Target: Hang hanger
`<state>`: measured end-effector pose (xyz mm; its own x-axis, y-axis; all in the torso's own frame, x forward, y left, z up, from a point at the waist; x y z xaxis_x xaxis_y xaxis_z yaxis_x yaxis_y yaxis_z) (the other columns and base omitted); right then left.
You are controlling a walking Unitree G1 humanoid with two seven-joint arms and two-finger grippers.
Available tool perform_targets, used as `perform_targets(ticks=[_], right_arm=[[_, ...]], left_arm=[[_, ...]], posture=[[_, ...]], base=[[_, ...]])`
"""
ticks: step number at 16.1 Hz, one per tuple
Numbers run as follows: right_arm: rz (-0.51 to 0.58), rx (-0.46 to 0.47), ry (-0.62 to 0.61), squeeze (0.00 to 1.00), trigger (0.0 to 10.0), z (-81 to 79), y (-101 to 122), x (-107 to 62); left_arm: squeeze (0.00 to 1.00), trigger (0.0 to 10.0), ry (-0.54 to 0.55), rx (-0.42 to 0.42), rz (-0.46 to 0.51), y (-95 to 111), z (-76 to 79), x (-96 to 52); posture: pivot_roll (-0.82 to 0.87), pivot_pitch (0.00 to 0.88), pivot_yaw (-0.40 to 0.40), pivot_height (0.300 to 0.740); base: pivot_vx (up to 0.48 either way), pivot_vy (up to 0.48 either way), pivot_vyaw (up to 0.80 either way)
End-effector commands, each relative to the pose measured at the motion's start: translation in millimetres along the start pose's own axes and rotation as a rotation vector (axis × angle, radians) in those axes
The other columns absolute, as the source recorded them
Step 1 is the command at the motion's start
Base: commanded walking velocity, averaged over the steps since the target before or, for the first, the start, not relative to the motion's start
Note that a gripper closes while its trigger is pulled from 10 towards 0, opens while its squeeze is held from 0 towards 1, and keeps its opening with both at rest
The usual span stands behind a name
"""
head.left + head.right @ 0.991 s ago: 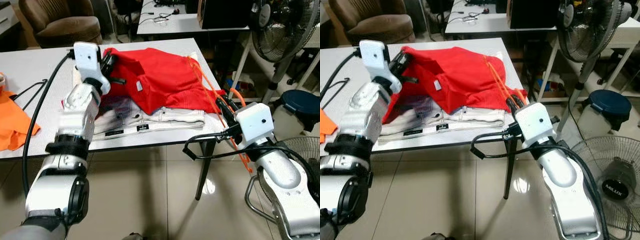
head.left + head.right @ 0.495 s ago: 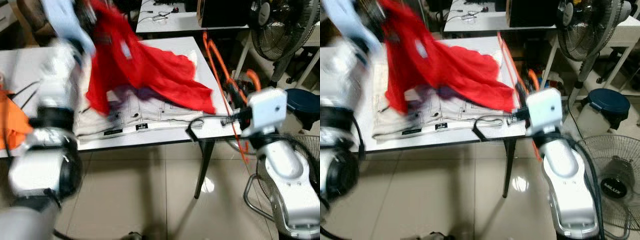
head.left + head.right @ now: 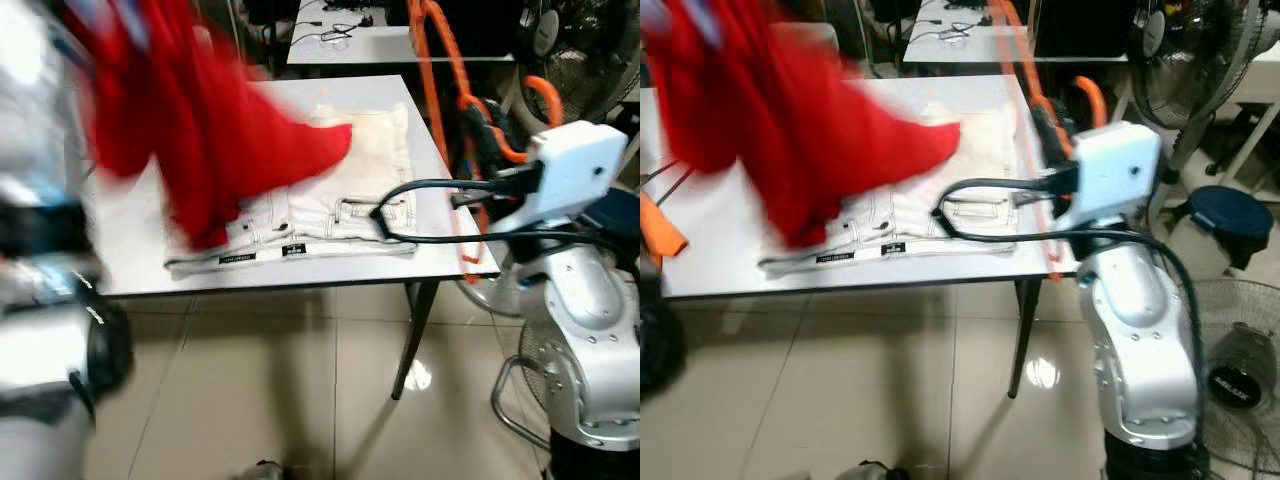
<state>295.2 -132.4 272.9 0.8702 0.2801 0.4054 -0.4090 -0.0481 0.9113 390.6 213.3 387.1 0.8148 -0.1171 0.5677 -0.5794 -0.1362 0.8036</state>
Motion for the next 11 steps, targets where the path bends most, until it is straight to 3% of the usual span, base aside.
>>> perform_targets(ticks=[1, 5, 11], right_arm=[[0.020, 0.007, 0.008, 0.00, 10.0, -1.4, 6.9, -0.2], [0.058, 0.053, 0.062, 0.00, 10.0, -11.2, 21.5, 8.8], [0.067, 0.090, 0.098, 0.00, 10.0, -16.8, 26.0, 13.7]], left_arm=[[0.00, 10.0, 0.017, 0.018, 0.093, 29.9, -5.5, 5.4], [0.00, 10.0, 0.032, 0.058, 0.074, 36.7, -16.2, -6.2], [0.00, 10.0, 0.057, 0.134, 0.067, 47.2, -31.8, -10.9]], posture=[[-0.10, 0.000, 0.063, 0.740], [-0.09, 0.000, 0.043, 0.740], [-0.07, 0.000, 0.033, 0.740]], base=[[0.000, 0.000, 0.00], [-0.370, 0.000, 0.00], [-0.391, 0.000, 0.00]])
Point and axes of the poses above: a point about 5 cm out from each wrist's last joint towards the gripper, its own x axis pointing out of the wrist towards the gripper, its own y axis along the axis of the wrist's last joint, z = x × y, the point moved 4 cm from there along x, pointing out of the wrist towards the gripper, and after that the axes turned 8 degrees about x, right-handed, at the moved point
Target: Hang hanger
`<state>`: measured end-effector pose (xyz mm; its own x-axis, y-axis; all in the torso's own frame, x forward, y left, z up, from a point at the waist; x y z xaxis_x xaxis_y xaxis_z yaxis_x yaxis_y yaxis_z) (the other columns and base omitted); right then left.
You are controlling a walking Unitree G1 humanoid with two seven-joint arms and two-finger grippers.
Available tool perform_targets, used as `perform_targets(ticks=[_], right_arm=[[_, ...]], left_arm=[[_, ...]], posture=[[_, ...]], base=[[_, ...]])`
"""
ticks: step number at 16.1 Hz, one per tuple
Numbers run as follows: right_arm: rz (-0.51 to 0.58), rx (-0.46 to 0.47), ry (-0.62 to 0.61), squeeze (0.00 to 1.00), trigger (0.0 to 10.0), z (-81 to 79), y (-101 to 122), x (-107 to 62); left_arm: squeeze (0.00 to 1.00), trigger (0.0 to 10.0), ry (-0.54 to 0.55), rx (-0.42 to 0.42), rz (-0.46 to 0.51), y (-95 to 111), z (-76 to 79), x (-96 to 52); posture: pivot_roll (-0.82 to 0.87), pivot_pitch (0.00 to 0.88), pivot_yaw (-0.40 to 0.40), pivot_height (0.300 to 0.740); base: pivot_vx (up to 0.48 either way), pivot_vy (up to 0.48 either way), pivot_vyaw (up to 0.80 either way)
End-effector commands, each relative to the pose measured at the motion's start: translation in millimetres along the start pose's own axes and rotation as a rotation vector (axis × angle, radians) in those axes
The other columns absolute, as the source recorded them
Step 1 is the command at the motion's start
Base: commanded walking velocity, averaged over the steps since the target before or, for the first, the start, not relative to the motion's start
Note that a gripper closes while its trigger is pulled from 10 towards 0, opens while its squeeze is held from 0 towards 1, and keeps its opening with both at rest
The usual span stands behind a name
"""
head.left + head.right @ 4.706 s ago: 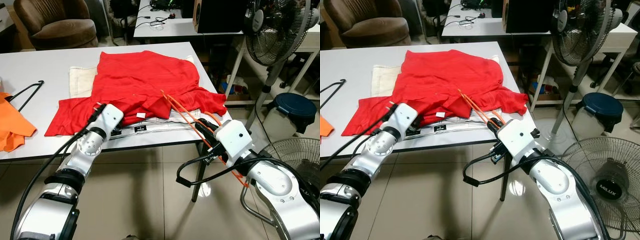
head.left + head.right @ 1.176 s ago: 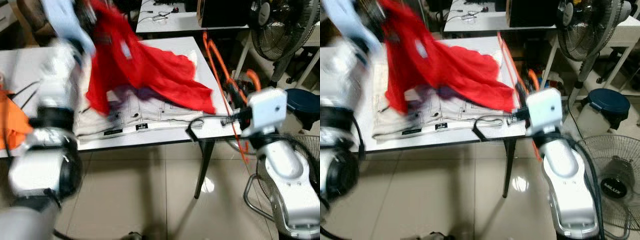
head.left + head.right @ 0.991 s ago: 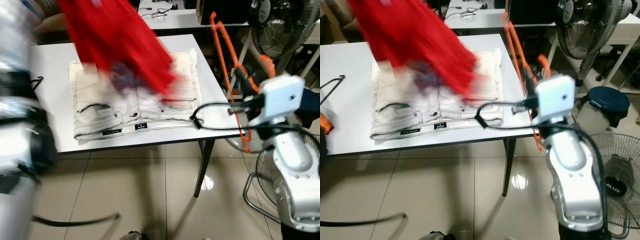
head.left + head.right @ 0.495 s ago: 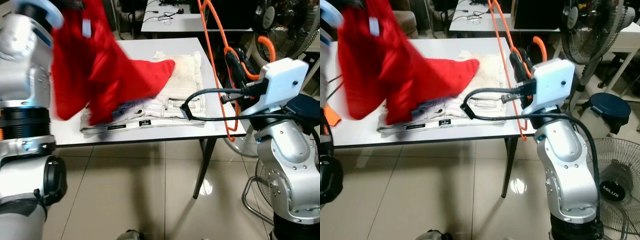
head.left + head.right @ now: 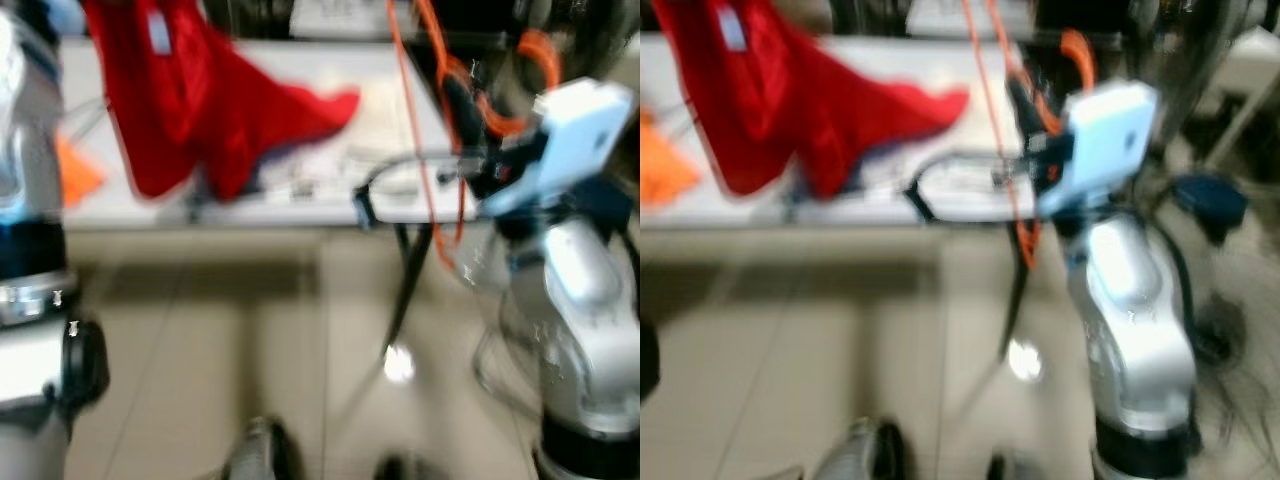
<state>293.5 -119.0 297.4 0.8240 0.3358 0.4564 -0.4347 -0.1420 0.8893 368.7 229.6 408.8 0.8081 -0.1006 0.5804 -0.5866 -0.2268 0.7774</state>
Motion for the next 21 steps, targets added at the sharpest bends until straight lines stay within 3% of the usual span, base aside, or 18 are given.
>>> perform_targets(ticks=[1, 4, 5, 7, 9, 10, 11, 12, 14, 15, 16, 17, 18, 19, 20, 21], right_arm=[[0.001, 0.016, 0.043, 0.00, 10.0, -7.3, 1.9, 1.9], [-0.067, 0.012, 0.160, 0.00, 10.0, -25.8, -10.9, -4.5], [-0.115, 0.014, 0.224, 0.00, 10.0, -37.4, -19.4, -10.5], [-0.139, 0.048, 0.269, 0.00, 10.0, -43.4, -22.7, -11.8], [-0.212, 0.028, 0.317, 0.00, 10.0, -41.9, -48.5, -18.7], [-0.255, 0.022, 0.335, 0.00, 10.0, -41.3, -59.9, -24.4], [-0.348, 0.002, 0.374, 0.00, 10.0, -42.2, -81.2, -39.2], [-0.425, 0.020, 0.372, 0.00, 10.0, -36.6, -97.8, -53.8], [-0.486, 0.053, 0.319, 0.00, 10.0, -26.0, -113.4, -62.7], [-0.575, 0.069, 0.225, 0.00, 10.0, -11.6, -137.4, -73.2], [-0.608, 0.068, 0.197, 0.00, 10.0, -7.0, -145.9, -78.1], [-0.658, 0.060, 0.101, 0.00, 10.0, 3.7, -159.6, -95.9], [-0.669, 0.068, 0.047, 0.00, 10.0, 8.6, -162.5, -103.2], [-0.642, 0.130, -0.122, 0.00, 10.0, 19.8, -160.3, -111.9], [-0.615, 0.177, -0.233, 0.00, 10.0, 24.9, -158.6, -116.6], [-0.605, 0.202, -0.264, 0.00, 10.0, 23.3, -158.3, -117.4]], left_arm=[[0.00, 10.0, 0.043, 0.041, 0.050, 17.6, -15.8, -4.0], [0.00, 10.0, 0.063, 0.104, 0.021, 14.1, -28.1, -12.7], [0.00, 10.0, 0.141, 0.164, 0.001, 21.4, -55.0, -22.0], [0.00, 10.0, 0.185, 0.251, -0.024, 34.1, -77.7, -33.8], [0.00, 10.0, 0.057, 0.309, -0.236, -24.7, -50.7, -65.1], [0.00, 10.0, 0.035, 0.316, -0.286, -44.9, -39.5, -77.5], [0.00, 10.0, -0.005, 0.251, -0.392, -83.7, -12.9, -108.1], [0.00, 10.0, -0.037, 0.091, -0.531, -122.9, 30.0, -149.2], [0.00, 10.0, -0.060, -0.011, -0.636, -144.7, 61.0, -180.3], [0.00, 10.0, -0.114, -0.017, -0.744, -165.6, 80.1, -210.5], [0.00, 10.0, -0.126, -0.003, -0.775, -172.1, 83.8, -220.6], [0.00, 10.0, -0.105, -0.076, -0.819, -183.2, 93.1, -236.4], [0.00, 10.0, -0.105, -0.110, -0.822, -184.5, 99.0, -239.1], [0.00, 10.0, -0.104, -0.236, -0.825, -183.2, 114.4, -236.7], [0.00, 10.0, -0.142, -0.261, -0.836, -184.4, 125.2, -234.6], [0.00, 10.0, -0.170, -0.243, -0.829, -185.6, 128.6, -231.9]], posture=[[-0.06, 0.000, 0.032, 0.740], [-0.06, 0.000, 0.031, 0.740], [-0.03, 0.000, 0.012, 0.740], [-0.01, 0.000, 0.005, 0.740], [0.02, 0.000, -0.029, 0.740], [0.03, 0.000, -0.055, 0.740], [0.03, 0.000, -0.069, 0.740], [0.05, 0.000, -0.077, 0.740], [0.06, 0.000, -0.073, 0.740], [0.05, 0.013, -0.051, 0.740], [0.04, 0.027, -0.038, 0.740], [0.02, 0.051, -0.006, 0.740], [0.02, 0.051, -0.006, 0.740], [0.00, 0.053, 0.039, 0.740], [-0.02, 0.052, 0.064, 0.740], [-0.02, 0.055, 0.075, 0.740]], base=[[-0.360, 0.000, 0.00], [-0.274, 0.000, 0.00], [0.000, 0.000, 0.00], [0.000, 0.000, 0.40], [0.000, 0.000, 0.80], [0.000, 0.000, 0.80], [0.000, 0.000, 0.80], [0.000, 0.000, 0.80], [0.000, 0.000, 0.80], [0.000, 0.000, 0.80], [0.000, 0.000, 0.80], [0.000, 0.000, 0.80], [0.000, 0.000, 0.80], [0.000, 0.000, 0.80], [0.000, 0.000, 0.80], [0.000, 0.000, 0.80]])
Point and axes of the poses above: a point about 5 cm out from each wrist's last joint towards the gripper, its own x axis pointing out of the wrist towards the gripper, its own y axis along the axis of the wrist's last joint, z = x × y, the point moved 4 cm from there along x, pointing out of the wrist towards the gripper, and after that the axes turned 8 degrees about x, right-handed, at the moved point
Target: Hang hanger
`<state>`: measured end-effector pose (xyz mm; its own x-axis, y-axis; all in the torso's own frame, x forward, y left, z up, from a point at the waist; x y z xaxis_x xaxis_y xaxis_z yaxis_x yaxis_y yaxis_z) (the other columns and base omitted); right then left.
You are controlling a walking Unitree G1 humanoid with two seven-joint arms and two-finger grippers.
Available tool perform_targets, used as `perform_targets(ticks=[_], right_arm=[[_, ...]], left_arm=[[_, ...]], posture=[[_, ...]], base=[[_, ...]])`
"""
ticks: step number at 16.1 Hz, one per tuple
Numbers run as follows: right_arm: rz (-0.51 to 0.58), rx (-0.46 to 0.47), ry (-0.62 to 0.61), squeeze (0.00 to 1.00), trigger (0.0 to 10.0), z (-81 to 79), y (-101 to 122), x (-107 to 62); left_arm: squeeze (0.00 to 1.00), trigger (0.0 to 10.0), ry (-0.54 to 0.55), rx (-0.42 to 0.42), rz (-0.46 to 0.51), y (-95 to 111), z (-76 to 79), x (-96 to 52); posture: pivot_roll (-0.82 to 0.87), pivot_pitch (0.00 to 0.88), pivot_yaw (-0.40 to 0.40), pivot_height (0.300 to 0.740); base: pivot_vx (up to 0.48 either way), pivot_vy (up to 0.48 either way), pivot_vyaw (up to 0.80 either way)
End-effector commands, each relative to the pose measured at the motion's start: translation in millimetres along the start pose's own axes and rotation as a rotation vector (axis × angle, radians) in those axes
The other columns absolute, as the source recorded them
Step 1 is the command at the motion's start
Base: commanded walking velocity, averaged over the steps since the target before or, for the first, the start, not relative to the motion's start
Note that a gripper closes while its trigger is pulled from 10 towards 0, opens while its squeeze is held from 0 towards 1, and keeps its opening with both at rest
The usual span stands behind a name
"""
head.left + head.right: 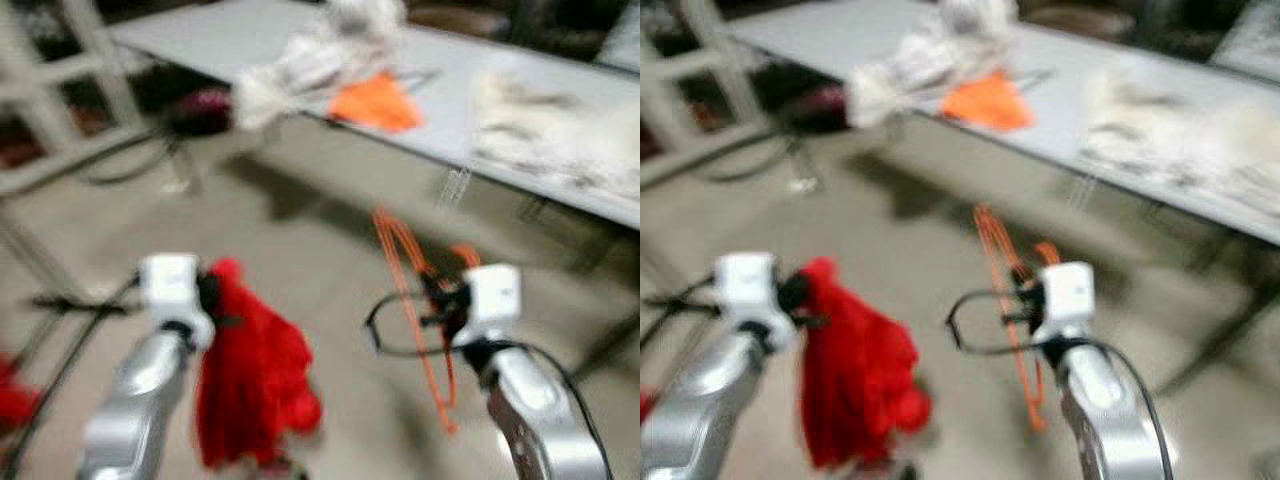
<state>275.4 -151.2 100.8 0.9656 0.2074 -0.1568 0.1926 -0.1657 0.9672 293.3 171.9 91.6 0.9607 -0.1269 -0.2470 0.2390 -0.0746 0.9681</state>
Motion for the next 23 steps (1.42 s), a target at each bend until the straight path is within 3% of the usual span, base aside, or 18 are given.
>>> perform_targets(ticks=[1, 4, 7, 10, 13, 17, 21, 23], right_arm=[[0.016, 0.018, -0.026, 0.00, 10.0, 1.6, 4.5, -4.2], [-0.026, -0.021, 0.148, 0.00, 10.0, -26.6, 2.2, -4.1], [-0.021, -0.012, 0.280, 0.00, 10.0, -52.3, 6.7, 6.1], [-0.030, -0.023, 0.276, 0.00, 10.0, -46.7, 8.4, 19.2], [0.023, -0.010, 0.226, 0.00, 10.0, -44.0, 23.6, 35.9], [0.038, 0.004, 0.201, 0.00, 10.0, -40.7, 23.0, 27.0], [0.042, 0.020, 0.170, 0.00, 10.0, -39.0, 21.1, 17.1], [0.041, 0.015, 0.188, 0.00, 10.0, -44.9, 24.3, 18.2]], left_arm=[[0.00, 10.0, -0.022, 0.019, 0.046, 11.8, 2.5, 4.0], [0.00, 10.0, -0.033, 0.108, 0.125, 26.8, 10.7, 3.2], [0.00, 10.0, 0.024, 0.133, 0.115, 21.0, 1.0, -6.1], [0.00, 10.0, 0.076, 0.116, 0.102, 21.3, -4.1, -17.1], [0.00, 10.0, 0.114, 0.152, 0.095, 23.1, -13.5, -16.2], [0.00, 10.0, 0.045, 0.182, 0.139, 37.7, -3.8, -3.8], [0.00, 10.0, 0.046, 0.211, 0.145, 44.0, -7.8, 0.6], [0.00, 10.0, 0.028, 0.285, 0.168, 54.4, -9.5, 2.8]], posture=[[-0.03, 0.048, 0.089, 0.740], [0.00, 0.032, 0.063, 0.740], [0.06, 0.023, 0.005, 0.740], [0.11, 0.014, -0.067, 0.740], [0.11, 0.010, -0.061, 0.740], [0.09, 0.031, -0.011, 0.740], [0.09, 0.051, -0.003, 0.740], [0.09, 0.068, -0.021, 0.740]], base=[[0.000, 0.000, 0.80], [0.000, 0.000, 0.80], [0.000, 0.000, 0.80], [0.000, 0.000, 0.80], [0.000, 0.000, 0.80], [0.000, 0.000, 0.80], [0.000, 0.000, 0.80], [0.000, 0.000, 0.80]])
Point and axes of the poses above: a point about 5 cm out from each wrist's last joint towards the gripper, its own x axis pointing out of the wrist towards the gripper, its own y axis along the axis of the wrist's last joint, z = x × y, the point moved 4 cm from there along x, pointing out of the wrist towards the gripper, and after that the axes turned 8 degrees about x, right-handed, at the moved point
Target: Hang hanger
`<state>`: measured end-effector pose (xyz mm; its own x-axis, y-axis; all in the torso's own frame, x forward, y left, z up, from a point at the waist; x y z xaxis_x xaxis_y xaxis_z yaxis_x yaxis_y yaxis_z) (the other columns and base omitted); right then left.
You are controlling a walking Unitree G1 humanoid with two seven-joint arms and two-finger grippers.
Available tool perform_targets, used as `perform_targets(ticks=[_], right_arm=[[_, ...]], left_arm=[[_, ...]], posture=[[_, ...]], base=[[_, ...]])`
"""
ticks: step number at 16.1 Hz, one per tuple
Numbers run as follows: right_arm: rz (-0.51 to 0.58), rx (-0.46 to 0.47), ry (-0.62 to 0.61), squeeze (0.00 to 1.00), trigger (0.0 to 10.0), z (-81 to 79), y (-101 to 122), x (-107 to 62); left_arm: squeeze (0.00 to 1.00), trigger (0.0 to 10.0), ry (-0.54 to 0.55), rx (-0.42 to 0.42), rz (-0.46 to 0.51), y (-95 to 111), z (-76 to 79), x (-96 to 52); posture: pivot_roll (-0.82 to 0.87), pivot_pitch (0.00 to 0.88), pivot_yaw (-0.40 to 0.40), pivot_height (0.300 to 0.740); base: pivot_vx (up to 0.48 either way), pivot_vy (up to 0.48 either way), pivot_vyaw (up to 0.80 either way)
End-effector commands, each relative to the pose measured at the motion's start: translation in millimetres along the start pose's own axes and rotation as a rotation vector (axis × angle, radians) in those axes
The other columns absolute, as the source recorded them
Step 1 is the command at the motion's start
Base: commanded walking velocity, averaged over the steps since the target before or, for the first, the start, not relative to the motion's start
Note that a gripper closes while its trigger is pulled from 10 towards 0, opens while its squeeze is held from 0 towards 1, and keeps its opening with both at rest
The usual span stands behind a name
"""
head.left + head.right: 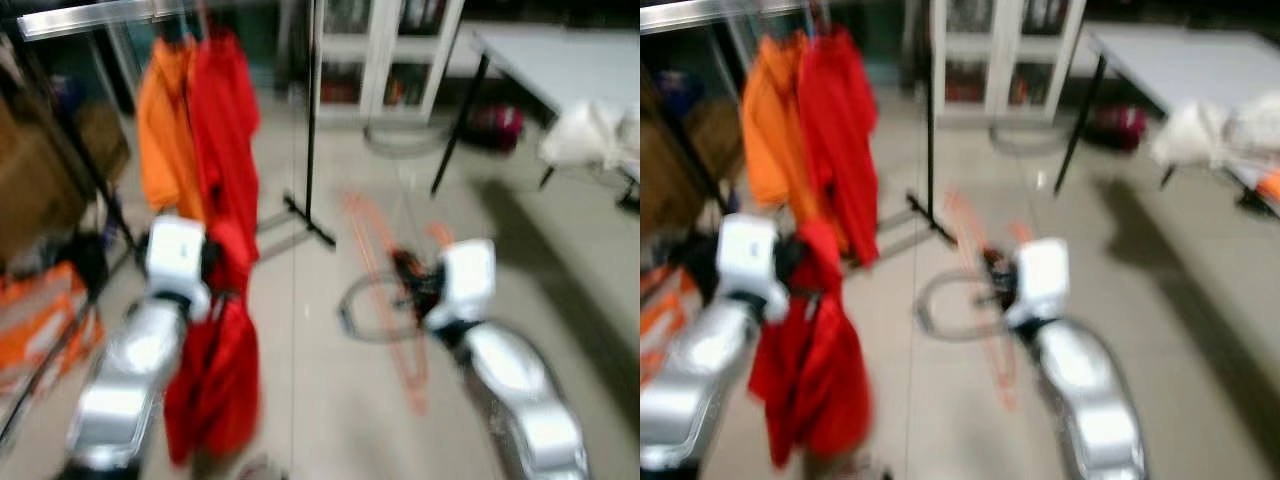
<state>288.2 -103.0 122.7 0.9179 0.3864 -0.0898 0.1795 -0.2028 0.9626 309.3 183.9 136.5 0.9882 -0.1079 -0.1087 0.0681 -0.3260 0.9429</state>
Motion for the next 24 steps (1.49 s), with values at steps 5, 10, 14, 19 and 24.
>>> perform_targets(ticks=[5, 10, 14, 19, 24], right_arm=[[0.022, -0.081, 0.061, 0.00, 10.0, 0.6, 25.2, 2.4], [0.030, -0.173, 0.100, 0.00, 10.0, -13.3, 29.1, -2.4], [-0.203, -0.476, 0.205, 0.00, 10.0, -14.7, 0.8, -16.3], [-0.266, -0.632, 0.234, 0.00, 10.0, -8.9, 6.6, -26.2], [-0.310, -0.543, 0.338, 0.00, 10.0, -22.3, 23.3, -59.2]], left_arm=[[0.00, 10.0, -0.252, 0.151, 0.037, 29.8, 16.7, 22.7], [0.00, 10.0, -0.345, 0.206, 0.017, 44.8, 3.4, 55.6], [0.00, 10.0, -0.426, 0.151, 0.080, 59.1, 7.8, 64.9], [0.00, 10.0, -0.575, 0.208, 0.153, 74.0, 9.5, 67.1], [0.00, 10.0, -0.526, 0.172, 0.131, 83.7, -3.7, 85.8]], posture=[[0.05, 0.040, 0.017, 0.740], [0.02, 0.052, 0.080, 0.740], [0.01, 0.072, 0.076, 0.740], [0.00, 0.104, 0.079, 0.740], [0.00, 0.132, 0.118, 0.740]], base=[[0.000, 0.000, 0.32], [0.000, 0.000, 0.00], [0.000, 0.000, 0.00], [0.000, 0.000, 0.00], [0.000, 0.000, 0.00]])
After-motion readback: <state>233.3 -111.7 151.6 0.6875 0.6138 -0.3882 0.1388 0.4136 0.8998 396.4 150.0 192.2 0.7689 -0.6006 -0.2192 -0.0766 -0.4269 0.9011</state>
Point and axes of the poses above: a point about 5 cm out from each wrist's last joint towards the gripper, its own x axis pointing out of the wrist towards the gripper, its own y axis along the axis of the wrist's last joint, z = x × y, the point moved 4 cm from there along x, pointing out of the wrist towards the gripper, and after that the axes turned 8 degrees about x, right-handed, at the moved point
